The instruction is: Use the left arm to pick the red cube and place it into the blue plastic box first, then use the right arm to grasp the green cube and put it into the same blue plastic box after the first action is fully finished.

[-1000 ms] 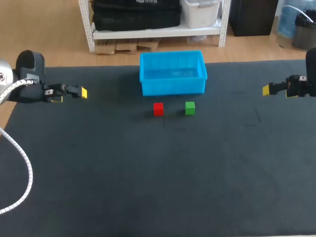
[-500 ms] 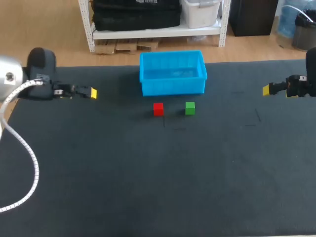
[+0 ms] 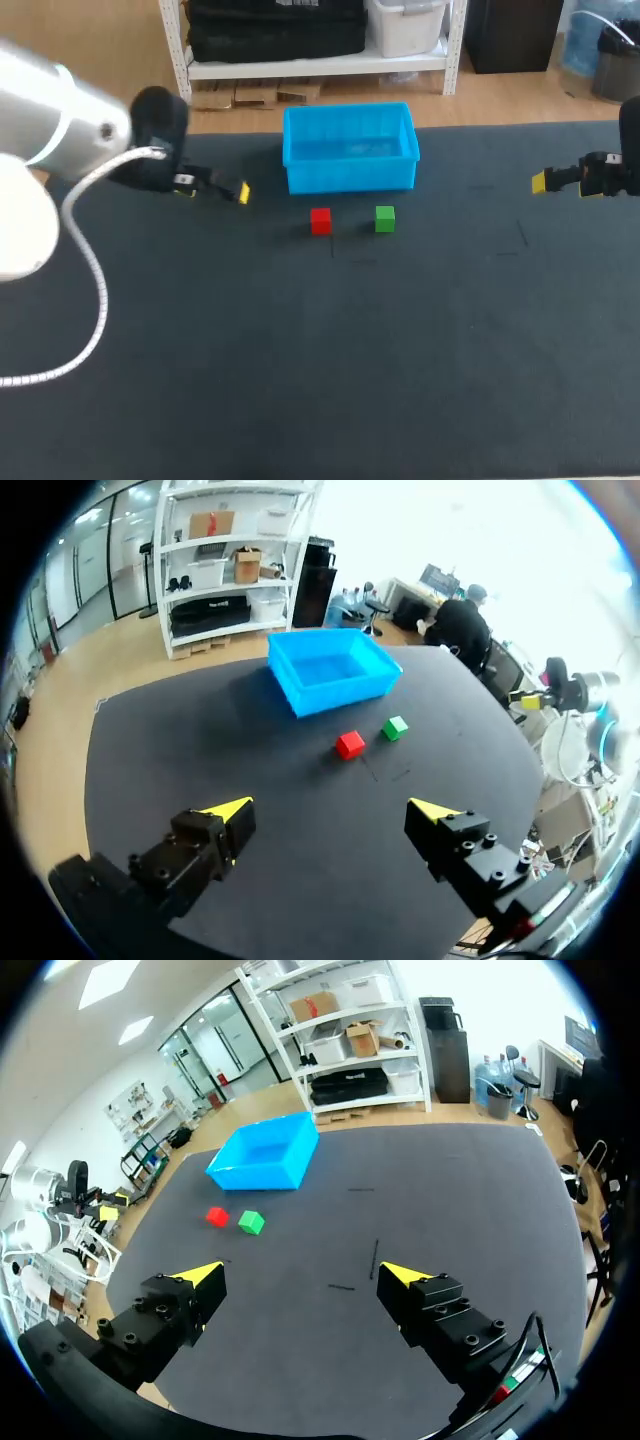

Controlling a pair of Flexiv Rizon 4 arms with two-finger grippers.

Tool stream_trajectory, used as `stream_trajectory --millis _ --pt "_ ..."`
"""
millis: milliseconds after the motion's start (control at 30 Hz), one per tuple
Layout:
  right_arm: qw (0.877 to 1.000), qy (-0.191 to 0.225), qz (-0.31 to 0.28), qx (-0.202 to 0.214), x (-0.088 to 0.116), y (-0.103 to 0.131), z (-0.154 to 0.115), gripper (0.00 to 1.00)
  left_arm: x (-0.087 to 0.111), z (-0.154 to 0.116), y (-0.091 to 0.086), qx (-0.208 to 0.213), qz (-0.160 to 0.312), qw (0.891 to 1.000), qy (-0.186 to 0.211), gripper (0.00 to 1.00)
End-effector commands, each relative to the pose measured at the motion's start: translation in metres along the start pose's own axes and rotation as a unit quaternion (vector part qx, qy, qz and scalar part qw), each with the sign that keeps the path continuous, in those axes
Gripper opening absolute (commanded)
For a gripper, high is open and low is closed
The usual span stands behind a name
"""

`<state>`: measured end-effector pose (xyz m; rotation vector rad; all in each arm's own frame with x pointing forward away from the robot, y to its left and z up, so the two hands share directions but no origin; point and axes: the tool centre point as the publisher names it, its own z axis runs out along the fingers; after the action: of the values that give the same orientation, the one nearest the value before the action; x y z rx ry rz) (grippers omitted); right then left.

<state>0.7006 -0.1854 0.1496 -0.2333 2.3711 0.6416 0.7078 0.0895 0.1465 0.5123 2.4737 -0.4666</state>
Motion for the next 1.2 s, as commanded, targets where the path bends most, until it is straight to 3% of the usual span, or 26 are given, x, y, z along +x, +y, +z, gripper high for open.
stream_trajectory --millis 33,167,267,900,933,1200 --pt "1.0 0.0 0.0 -0.001 0.0 0.0 0.0 1.0 -0.012 0.022 -0.012 -0.106 -0.009 0.993 0.044 1.0" --pt "1.0 0.0 0.0 -0.001 0.0 0.0 0.0 1.0 -0.016 0.029 -0.019 -0.105 -0.017 0.994 0.04 1.0" --pt "1.0 0.0 0.0 -0.001 0.0 0.0 0.0 1.0 -0.022 0.031 -0.022 -0.079 -0.043 0.996 0.019 1.0" --pt "1.0 0.0 0.0 -0.001 0.0 0.0 0.0 1.0 -0.022 0.031 -0.022 -0.079 -0.043 0.996 0.019 1.0" --pt "1.0 0.0 0.0 -0.001 0.0 0.0 0.0 1.0 -0.024 0.032 -0.025 -0.062 -0.045 0.997 0.024 1.0" --pt "1.0 0.0 0.0 -0.001 0.0 0.0 0.0 1.0 -0.038 0.054 -0.042 -0.1 -0.084 0.984 0.122 1.0"
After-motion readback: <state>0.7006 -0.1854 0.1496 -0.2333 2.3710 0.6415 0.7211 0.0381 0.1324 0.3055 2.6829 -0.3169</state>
